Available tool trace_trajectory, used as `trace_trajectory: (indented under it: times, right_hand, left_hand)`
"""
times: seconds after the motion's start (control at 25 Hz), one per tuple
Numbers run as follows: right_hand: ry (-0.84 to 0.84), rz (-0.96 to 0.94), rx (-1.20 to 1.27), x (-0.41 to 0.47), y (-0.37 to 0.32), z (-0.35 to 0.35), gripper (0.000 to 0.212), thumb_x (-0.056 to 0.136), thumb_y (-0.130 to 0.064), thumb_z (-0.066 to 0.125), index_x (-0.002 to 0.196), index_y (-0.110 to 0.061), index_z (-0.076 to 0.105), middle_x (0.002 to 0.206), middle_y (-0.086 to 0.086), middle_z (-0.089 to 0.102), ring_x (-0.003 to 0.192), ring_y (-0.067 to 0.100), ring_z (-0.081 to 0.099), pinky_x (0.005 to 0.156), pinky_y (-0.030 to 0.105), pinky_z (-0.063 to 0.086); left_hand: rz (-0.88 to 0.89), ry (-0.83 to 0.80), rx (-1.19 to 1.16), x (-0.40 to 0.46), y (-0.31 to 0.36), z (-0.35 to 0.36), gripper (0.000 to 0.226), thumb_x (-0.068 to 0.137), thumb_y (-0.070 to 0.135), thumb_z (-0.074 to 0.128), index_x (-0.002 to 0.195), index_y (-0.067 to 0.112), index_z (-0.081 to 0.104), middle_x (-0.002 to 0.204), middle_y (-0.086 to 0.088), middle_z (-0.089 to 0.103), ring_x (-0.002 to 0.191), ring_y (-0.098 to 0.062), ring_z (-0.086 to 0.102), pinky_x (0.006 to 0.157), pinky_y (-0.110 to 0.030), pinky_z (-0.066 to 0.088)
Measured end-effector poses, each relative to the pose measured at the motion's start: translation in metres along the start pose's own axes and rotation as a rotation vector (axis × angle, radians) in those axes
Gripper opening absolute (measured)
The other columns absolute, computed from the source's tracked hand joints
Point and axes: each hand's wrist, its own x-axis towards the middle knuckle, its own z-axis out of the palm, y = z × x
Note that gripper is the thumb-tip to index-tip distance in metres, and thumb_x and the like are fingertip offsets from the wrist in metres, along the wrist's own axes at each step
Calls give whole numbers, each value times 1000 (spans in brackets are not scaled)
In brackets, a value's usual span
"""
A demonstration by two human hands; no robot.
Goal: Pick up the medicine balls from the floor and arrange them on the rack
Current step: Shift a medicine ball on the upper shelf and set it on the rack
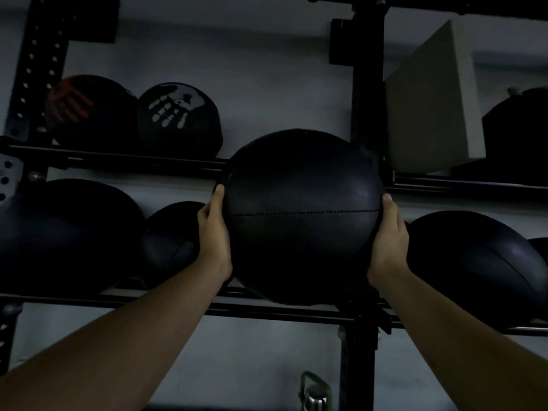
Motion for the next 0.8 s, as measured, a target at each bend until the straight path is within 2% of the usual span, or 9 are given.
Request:
trace_trajectory:
  times: [0.16, 0.28, 0.36, 0.48, 0.64, 0.8]
  right_hand:
    - [9, 16, -44, 25, 20, -1, 35, 80, -69, 61, 97, -40, 71, 113, -7, 72, 108, 19, 68, 93, 37, 56]
    - [-6, 25, -105, 51, 48, 2, 45, 85, -63, 62, 119, -35, 70, 119, -2, 71, 112, 23, 66, 102, 44, 54]
    - [-75, -10, -166, 72, 77, 6, 43, 93, -53, 62, 130, -31, 66, 128, 1, 68, 120, 24, 63, 109, 46, 49]
    - [-163, -141, -304, 100, 108, 2, 43, 97, -50, 60, 136, -34, 62, 139, 1, 61, 130, 21, 57, 112, 41, 44]
    - [-284, -358, -470, 148, 130, 13, 35, 100, -43, 58, 130, -30, 68, 137, 1, 61, 128, 15, 56, 114, 36, 42]
    - [-281, -428, -481, 176, 148, 29, 31, 101, -39, 58, 125, -26, 72, 131, 2, 63, 123, 14, 58, 111, 35, 44]
  left_hand:
    - [-58, -18, 64, 19, -20, -1, 89, 74, 79, 65, 144, 23, 61, 137, -9, 70, 127, -31, 66, 112, -52, 49]
    - [-126, 36, 138, 36, -43, -7, 94, 70, 82, 65, 147, 28, 58, 143, -8, 65, 132, -34, 61, 114, -55, 46]
    - [-53, 114, 292, 46, -64, -13, 97, 67, 84, 64, 150, 35, 51, 153, -4, 55, 142, -32, 51, 118, -55, 41]
    - [148, 43, 542, 60, -84, -5, 88, 69, 83, 63, 148, 46, 47, 157, 10, 42, 150, -21, 37, 123, -51, 34]
    - [305, -79, 705, 109, -108, 21, 82, 74, 77, 64, 146, 38, 54, 151, 12, 50, 147, -15, 42, 124, -47, 34]
    - [327, -22, 768, 142, -131, 26, 69, 81, 75, 59, 140, 40, 57, 145, 14, 52, 142, -14, 46, 123, -48, 34]
